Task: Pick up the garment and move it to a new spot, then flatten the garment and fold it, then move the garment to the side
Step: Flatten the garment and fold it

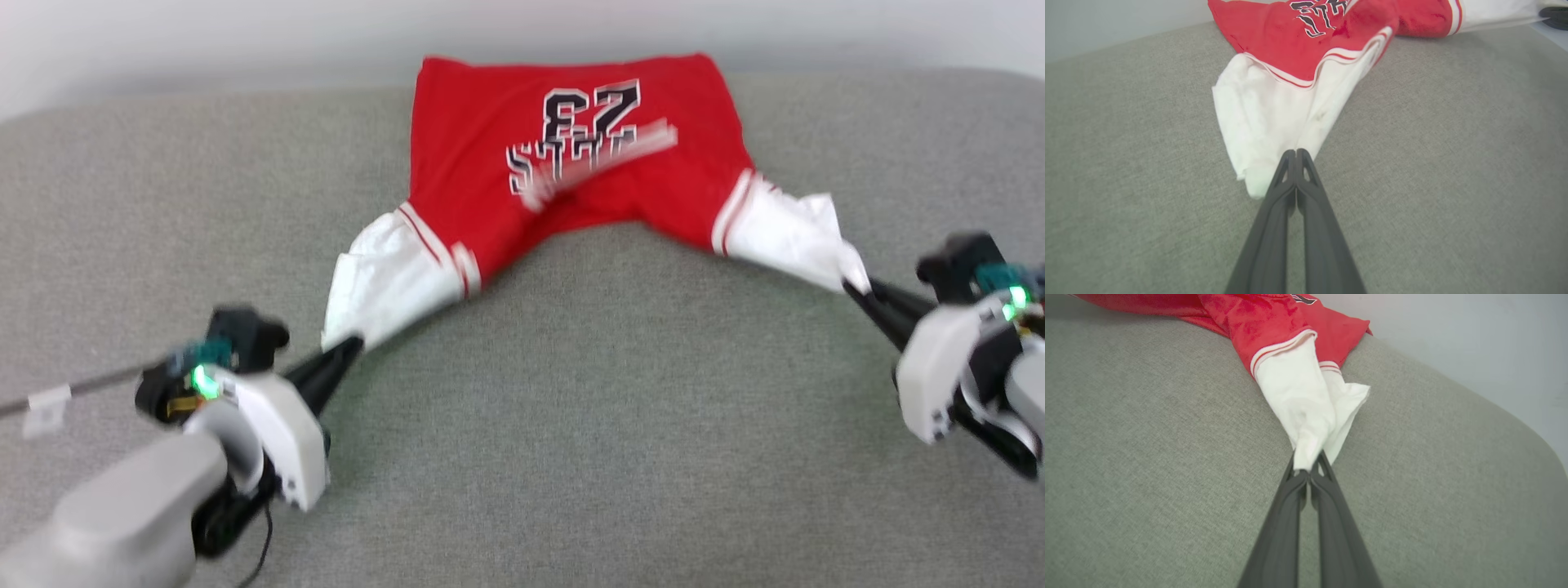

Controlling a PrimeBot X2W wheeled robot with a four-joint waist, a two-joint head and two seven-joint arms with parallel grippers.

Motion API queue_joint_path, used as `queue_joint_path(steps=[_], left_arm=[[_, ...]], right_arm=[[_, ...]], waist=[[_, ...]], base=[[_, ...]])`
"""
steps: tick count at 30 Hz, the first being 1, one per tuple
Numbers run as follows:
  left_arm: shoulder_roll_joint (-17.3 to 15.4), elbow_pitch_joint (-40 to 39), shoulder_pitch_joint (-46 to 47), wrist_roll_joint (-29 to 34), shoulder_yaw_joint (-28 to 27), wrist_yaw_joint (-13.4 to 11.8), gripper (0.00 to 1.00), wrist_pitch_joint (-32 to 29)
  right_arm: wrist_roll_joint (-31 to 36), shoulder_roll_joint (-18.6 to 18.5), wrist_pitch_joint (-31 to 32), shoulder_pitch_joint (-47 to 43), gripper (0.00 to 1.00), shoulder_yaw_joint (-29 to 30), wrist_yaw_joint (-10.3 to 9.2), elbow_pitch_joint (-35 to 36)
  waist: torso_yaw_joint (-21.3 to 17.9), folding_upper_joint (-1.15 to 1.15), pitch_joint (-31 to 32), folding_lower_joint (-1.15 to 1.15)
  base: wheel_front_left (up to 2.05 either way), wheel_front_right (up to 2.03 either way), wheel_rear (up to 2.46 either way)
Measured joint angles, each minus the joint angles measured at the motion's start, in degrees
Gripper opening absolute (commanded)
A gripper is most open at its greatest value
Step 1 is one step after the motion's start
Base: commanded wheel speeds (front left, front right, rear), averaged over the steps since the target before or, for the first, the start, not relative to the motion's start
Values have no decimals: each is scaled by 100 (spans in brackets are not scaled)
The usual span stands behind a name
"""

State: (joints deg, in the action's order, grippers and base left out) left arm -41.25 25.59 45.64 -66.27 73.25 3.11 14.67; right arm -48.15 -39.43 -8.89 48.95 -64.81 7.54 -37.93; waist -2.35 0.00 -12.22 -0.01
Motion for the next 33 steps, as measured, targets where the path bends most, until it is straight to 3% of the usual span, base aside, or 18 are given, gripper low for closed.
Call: queue_joint_path(steps=[7,14,23,29,30,31,33], left_arm=[[-288,-622,-1242,-143,1,-358,0,22],[-645,-1081,-2285,-302,-118,-760,0,24],[-935,-1737,-3225,-376,-327,-1098,0,40],[-981,-1971,-3328,-265,-487,-1265,0,40],[-981,-1994,-3328,-213,-508,-1280,0,40],[-981,-2024,-3326,-185,-519,-1302,0,40],[-966,-2094,-3292,-121,-566,-1333,0,40]], right_arm=[[-259,-595,16,-1415,0,169,-1,543],[-434,-1000,-40,-2852,0,826,0,896],[-363,-1148,374,-4330,0,1627,-1,1444],[-105,-1085,715,-4661,1,2325,-1,1782],[-54,-1059,814,-4690,41,2431,-1,1836],[30,-1050,873,-4696,100,2548,0,1918],[114,-1059,958,-4692,100,2874,-1,2079]], waist=[[-4,0,571,-1],[-40,0,1014,-1],[-84,0,1088,-1],[-48,0,1029,0],[-45,0,1023,0],[-41,0,1015,0],[-29,0,993,0]], base=[[0,0,0],[0,0,0],[0,0,0],[0,0,0],[0,0,0],[0,0,0],[0,0,0]])
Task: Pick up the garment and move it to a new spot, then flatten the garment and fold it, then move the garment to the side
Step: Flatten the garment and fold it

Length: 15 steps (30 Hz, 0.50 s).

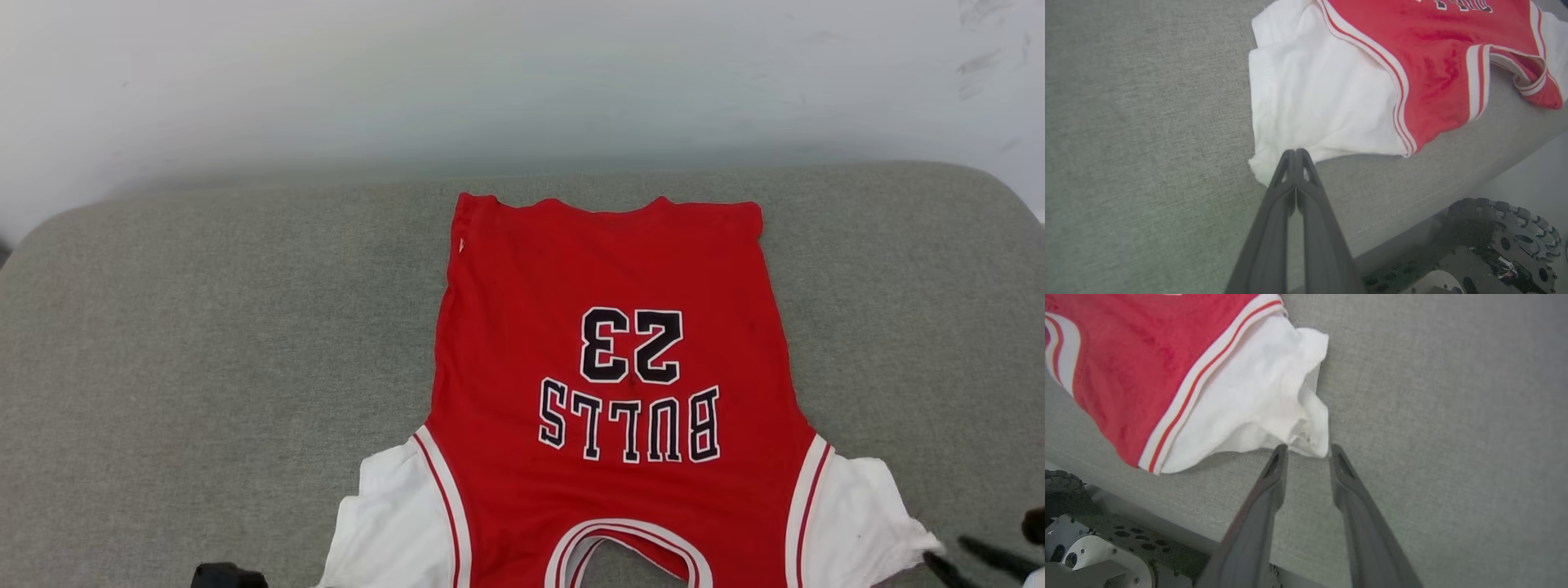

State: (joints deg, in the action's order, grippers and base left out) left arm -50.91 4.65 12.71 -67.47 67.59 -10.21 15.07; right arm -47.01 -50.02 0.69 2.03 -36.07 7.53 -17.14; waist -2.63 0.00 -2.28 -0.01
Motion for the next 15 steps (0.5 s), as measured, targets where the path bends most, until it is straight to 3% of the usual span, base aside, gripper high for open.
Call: queue_joint_path(steps=[9,12,15], left_arm=[[-5,-404,375,409,-131,-196,0,0],[-31,-527,594,599,-157,-250,0,-30],[-37,-646,808,757,-205,-297,0,-45]], right_arm=[[553,-470,583,781,100,2009,-1,1294],[686,-464,1048,1467,100,2465,-1,1638],[716,-417,1723,2276,100,2502,1,1834]], waist=[[121,0,-344,1],[203,0,-565,1],[312,0,-834,2]], base=[[0,0,0],[0,0,0],[0,0,0]])
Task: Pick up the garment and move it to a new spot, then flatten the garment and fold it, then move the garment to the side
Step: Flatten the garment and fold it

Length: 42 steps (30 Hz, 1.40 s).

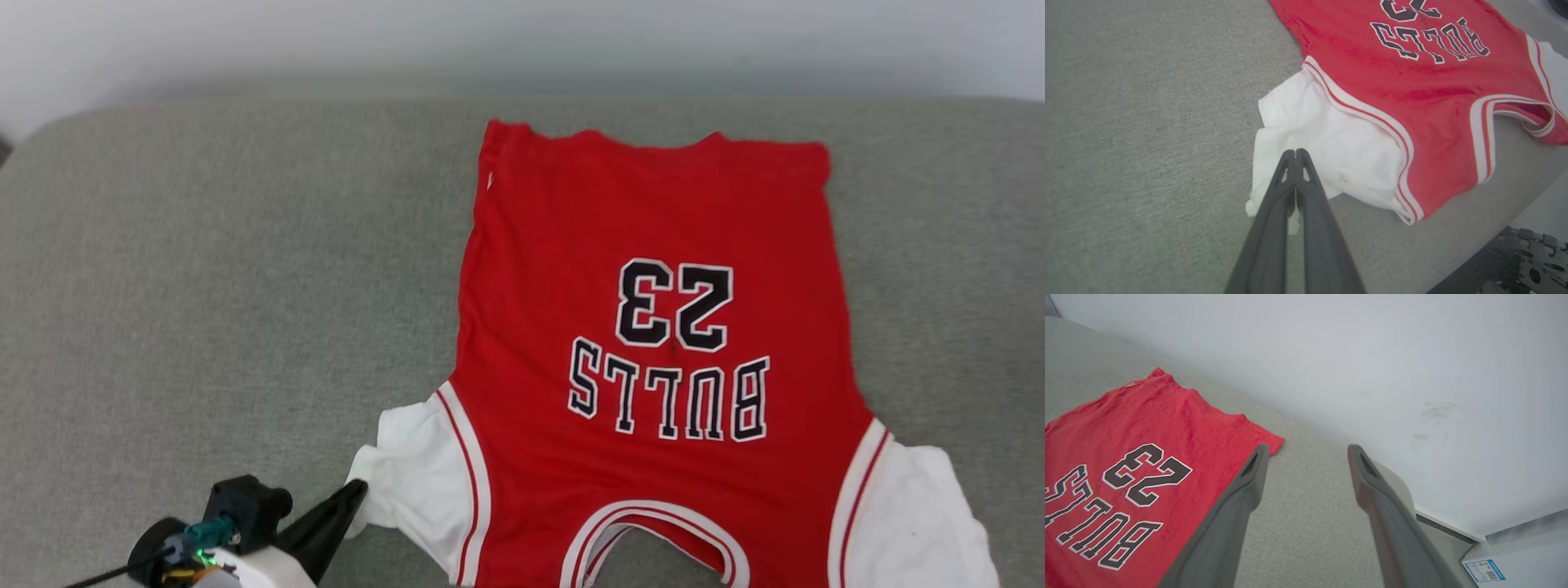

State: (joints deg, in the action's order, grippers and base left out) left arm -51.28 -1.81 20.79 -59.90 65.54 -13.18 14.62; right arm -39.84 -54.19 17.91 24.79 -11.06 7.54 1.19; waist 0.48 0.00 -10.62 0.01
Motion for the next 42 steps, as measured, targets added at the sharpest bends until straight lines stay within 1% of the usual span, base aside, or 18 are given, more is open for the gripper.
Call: queue_joint_path(steps=[3,5,8,10,13,16,17,19,21,24,26,29,33,34,37,40,42], left_arm=[[-4,-82,234,170,-49,-25,0,-32],[7,-147,388,269,-77,-25,0,-38],[37,-234,586,436,-103,-25,0,-51],[86,-274,714,542,-109,-26,0,-57],[148,-327,882,688,-131,-48,0,-57],[211,-400,1014,834,-136,-70,0,-55],[240,-427,1068,887,-141,-91,0,-55],[296,-495,1178,992,-142,-97,0,-56],[354,-565,1287,1076,-159,-102,0,-52],[392,-667,1378,1190,-190,-147,0,-29],[430,-731,1444,1256,-205,-171,0,-1],[457,-814,1488,1329,-226,-204,0,22],[472,-844,1500,1360,-232,-256,0,29],[468,-834,1506,1407,-221,-271,0,24],[470,-800,1503,1367,-201,-279,0,-2],[390,-710,1457,1347,-181,-324,0,-36],[334,-668,1368,1303,-177,-365,0,-54]], right_arm=[[-53,85,962,893,100,-134,-2,-155],[-74,146,1772,1396,100,-291,-2,-334],[-154,365,2881,2176,100,-469,-2,-621],[-134,366,3660,2604,100,-648,-2,-794],[-64,417,4598,3123,100,-801,-3,-1057],[48,627,5223,3546,100,-768,0,-1287],[62,728,5375,3671,100,-632,-2,-1473],[327,767,5629,3887,100,-545,0,-1674],[500,846,5765,4069,100,-374,-4,-1858],[787,1033,5856,4113,100,-209,-3,-2038],[857,1158,5793,4091,100,54,-3,-2190],[1013,1257,5695,3908,100,226,-4,-2221],[1065,1271,5533,3754,100,343,-4,-2095],[1057,1281,5477,3719,0,371,-4,-2084],[1065,1334,5316,3621,0,313,-4,-2036],[1122,1301,5097,3594,0,66,-3,-1974],[943,1277,4889,3599,0,37,-3,-1904]], waist=[[130,0,-299,0],[230,0,-505,0],[390,0,-818,0],[504,0,-1033,1],[669,0,-1362,1],[820,0,-1697,1],[869,0,-1810,1],[968,0,-2025,1],[1073,0,-2235,1],[1217,0,-2532,1],[1307,0,-2708,0],[1417,0,-2912,0],[1482,0,-2987,-2],[1476,0,-2962,-2],[1436,0,-2820,-1],[1374,0,-2608,0],[1316,0,-2432,-1]], base=[[0,0,0],[0,0,0],[0,0,0],[0,0,0],[0,0,0],[0,0,0],[0,0,0],[0,0,0],[0,0,0],[0,0,0],[0,0,0],[0,0,0],[0,0,0],[0,0,0],[0,0,0],[0,0,0],[0,0,0]])
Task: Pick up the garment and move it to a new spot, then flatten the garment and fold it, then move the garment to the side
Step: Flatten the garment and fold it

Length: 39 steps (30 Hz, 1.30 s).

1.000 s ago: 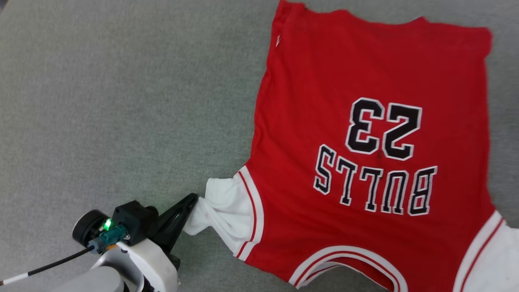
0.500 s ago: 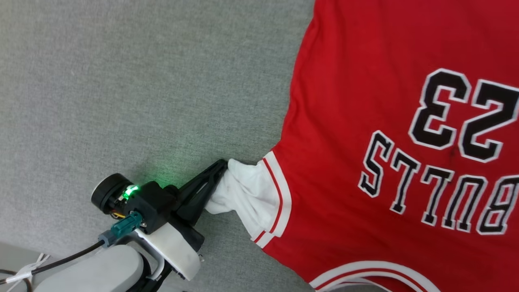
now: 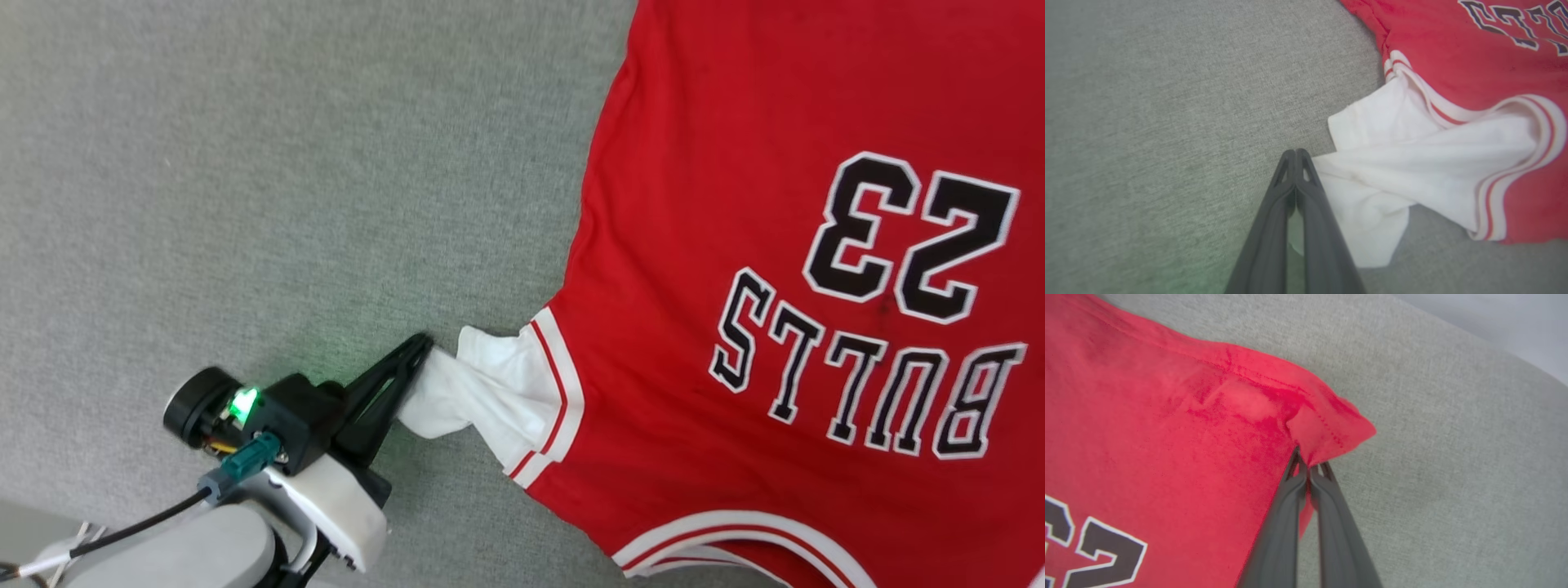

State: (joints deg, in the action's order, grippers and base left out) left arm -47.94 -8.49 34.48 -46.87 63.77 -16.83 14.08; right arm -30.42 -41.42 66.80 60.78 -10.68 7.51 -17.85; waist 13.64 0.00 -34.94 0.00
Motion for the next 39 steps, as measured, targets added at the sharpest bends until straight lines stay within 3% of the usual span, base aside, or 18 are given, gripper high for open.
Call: queue_joint_path(steps=[4,15,19,24,28,35,36,39], left_arm=[[-55,10,-197,-92,53,-42,0,-8],[-408,-48,-870,-476,86,-212,0,-2],[-541,-135,-1067,-589,42,-302,0,15],[-625,-245,-1193,-631,3,-383,0,27],[-667,-282,-1243,-643,-25,-386,0,32],[-641,-256,-1252,-644,-42,-390,0,48],[-623,-250,-1255,-649,-41,-387,0,49],[-597,-222,-1273,-683,-38,-364,0,49]], right_arm=[[-483,-138,-398,-201,0,-165,1,280],[-1680,-1816,-1307,-2688,0,-916,1,1773],[-1987,-2164,-1668,-3905,0,-859,1,1983],[-2167,-2167,-2173,-5577,0,-793,1,1935],[-2184,-1884,-2539,-6566,0,-754,1,1800],[-2134,-1277,-2931,-7201,0,-638,1,1541],[-2132,-1230,-3003,-7174,100,-531,0,1526],[-2067,-1296,-3103,-7106,100,-253,1,1630]], waist=[[-133,0,412,0],[-707,0,1552,-1],[-983,0,1818,0],[-1277,0,2022,-1],[-1402,0,2068,-1],[-1440,0,2038,-1],[-1446,0,2043,-1],[-1463,0,2077,-1]], base=[[0,0,0],[0,0,0],[0,0,0],[0,0,0],[0,0,0],[0,0,0],[0,0,0],[0,0,0]])
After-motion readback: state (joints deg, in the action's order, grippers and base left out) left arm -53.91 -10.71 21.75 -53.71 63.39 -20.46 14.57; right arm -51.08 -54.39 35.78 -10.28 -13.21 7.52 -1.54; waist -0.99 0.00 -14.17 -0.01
